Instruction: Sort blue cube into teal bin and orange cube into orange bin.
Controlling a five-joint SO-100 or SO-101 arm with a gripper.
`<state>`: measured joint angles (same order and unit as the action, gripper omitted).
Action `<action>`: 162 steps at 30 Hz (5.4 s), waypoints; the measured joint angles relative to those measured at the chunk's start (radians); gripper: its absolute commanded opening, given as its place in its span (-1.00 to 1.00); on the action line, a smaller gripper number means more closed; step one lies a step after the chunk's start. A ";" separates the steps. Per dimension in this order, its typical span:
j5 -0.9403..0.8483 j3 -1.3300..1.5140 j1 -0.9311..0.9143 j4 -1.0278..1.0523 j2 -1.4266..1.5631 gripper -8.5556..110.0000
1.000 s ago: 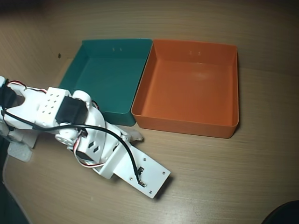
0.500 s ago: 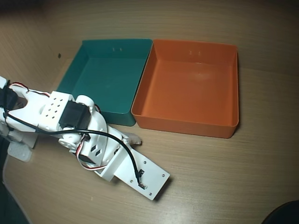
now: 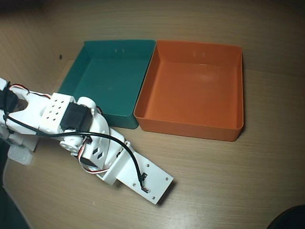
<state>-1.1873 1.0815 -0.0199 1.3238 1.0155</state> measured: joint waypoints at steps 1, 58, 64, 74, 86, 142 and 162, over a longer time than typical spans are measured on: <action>0.000 0.000 0.000 0.000 0.000 -0.95; -0.408 0.634 0.716 0.008 0.885 -0.96; -0.408 0.634 0.721 -0.017 0.818 -0.96; -0.402 0.627 0.727 -0.183 0.666 -0.73; -0.402 0.624 0.729 -0.193 0.664 -0.19; -0.410 -0.164 0.063 -0.199 0.267 -0.82; -0.410 -0.282 -0.040 -0.199 -0.002 -0.22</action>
<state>-1.5969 0.7992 -0.0598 1.1244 1.0140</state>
